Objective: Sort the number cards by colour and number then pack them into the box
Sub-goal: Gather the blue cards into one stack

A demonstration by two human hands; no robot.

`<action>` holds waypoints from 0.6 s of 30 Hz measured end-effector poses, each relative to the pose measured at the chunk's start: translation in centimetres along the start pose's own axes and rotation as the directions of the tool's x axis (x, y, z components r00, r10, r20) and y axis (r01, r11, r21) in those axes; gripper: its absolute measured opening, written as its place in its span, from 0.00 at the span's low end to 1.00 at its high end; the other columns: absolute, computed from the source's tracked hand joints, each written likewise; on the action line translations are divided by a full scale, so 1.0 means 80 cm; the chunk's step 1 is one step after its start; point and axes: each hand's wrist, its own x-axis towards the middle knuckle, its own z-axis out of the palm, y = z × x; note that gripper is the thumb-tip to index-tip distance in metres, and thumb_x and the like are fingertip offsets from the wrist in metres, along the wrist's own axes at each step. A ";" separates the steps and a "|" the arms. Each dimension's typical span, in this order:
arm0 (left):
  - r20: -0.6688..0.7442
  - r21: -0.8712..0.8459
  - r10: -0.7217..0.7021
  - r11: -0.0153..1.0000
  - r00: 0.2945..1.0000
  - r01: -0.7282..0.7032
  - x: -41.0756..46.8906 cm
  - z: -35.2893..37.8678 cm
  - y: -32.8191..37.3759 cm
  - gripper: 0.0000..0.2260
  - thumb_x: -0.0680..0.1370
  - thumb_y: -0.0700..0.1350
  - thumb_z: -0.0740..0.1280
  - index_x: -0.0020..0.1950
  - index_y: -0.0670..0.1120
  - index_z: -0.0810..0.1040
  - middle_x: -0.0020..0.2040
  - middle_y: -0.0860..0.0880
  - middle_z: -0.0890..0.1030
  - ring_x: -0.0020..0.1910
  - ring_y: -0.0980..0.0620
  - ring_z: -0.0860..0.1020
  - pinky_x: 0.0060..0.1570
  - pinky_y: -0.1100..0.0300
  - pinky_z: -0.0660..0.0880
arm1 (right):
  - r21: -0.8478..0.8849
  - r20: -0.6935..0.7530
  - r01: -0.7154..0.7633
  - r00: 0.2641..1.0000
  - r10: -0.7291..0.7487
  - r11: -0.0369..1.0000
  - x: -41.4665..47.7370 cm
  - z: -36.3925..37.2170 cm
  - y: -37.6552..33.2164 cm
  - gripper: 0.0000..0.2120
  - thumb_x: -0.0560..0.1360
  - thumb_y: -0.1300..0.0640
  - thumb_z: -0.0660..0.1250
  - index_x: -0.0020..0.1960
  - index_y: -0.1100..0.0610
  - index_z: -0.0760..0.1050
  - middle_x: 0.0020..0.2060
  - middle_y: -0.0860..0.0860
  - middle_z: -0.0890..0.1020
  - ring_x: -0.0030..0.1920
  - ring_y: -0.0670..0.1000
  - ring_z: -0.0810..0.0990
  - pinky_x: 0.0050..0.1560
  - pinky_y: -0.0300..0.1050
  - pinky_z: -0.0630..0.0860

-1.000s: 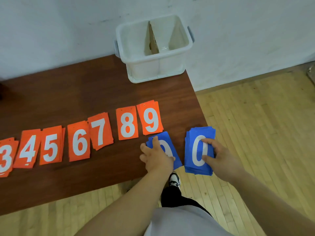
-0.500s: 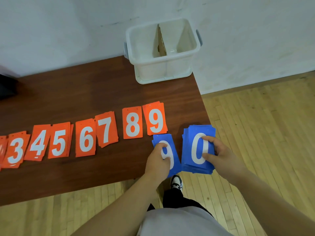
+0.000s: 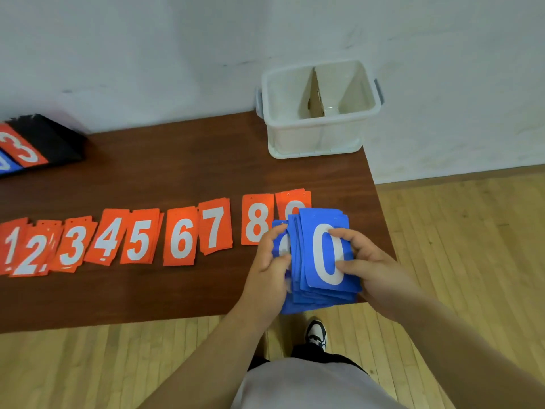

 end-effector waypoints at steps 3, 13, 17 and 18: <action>-0.040 -0.049 0.021 0.999 0.999 -0.023 -0.009 -0.015 0.019 0.14 0.86 0.46 0.59 0.66 0.65 0.71 0.60 0.64 0.78 0.56 0.60 0.82 0.48 0.58 0.82 | -0.183 0.031 0.052 0.998 -0.047 0.982 0.008 0.028 -0.014 0.25 0.80 0.68 0.63 0.62 0.38 0.78 0.65 0.44 0.77 0.62 0.51 0.79 0.60 0.53 0.80; -0.087 0.005 0.128 0.992 0.988 -0.128 -0.022 -0.110 0.016 0.30 0.81 0.29 0.58 0.73 0.59 0.62 0.64 0.59 0.73 0.55 0.65 0.79 0.46 0.65 0.80 | -0.419 0.203 0.204 0.971 -0.127 0.885 0.031 0.155 -0.018 0.35 0.79 0.64 0.67 0.71 0.28 0.62 0.67 0.41 0.77 0.63 0.47 0.79 0.64 0.53 0.79; -0.084 0.038 0.147 0.989 0.986 -0.144 -0.008 -0.159 0.004 0.37 0.79 0.33 0.68 0.73 0.69 0.60 0.71 0.54 0.73 0.66 0.53 0.77 0.58 0.50 0.81 | -0.285 -0.021 0.163 0.984 -0.176 0.944 0.038 0.193 -0.008 0.38 0.78 0.65 0.70 0.76 0.37 0.56 0.51 0.48 0.87 0.53 0.49 0.86 0.58 0.55 0.82; -0.076 0.063 0.151 0.987 0.986 -0.146 -0.002 -0.170 0.005 0.39 0.78 0.34 0.70 0.72 0.72 0.59 0.70 0.53 0.74 0.66 0.52 0.78 0.58 0.50 0.81 | -0.278 -0.063 0.163 0.980 -0.187 0.947 0.038 0.197 -0.007 0.37 0.78 0.65 0.70 0.77 0.40 0.58 0.50 0.48 0.87 0.53 0.50 0.86 0.59 0.57 0.81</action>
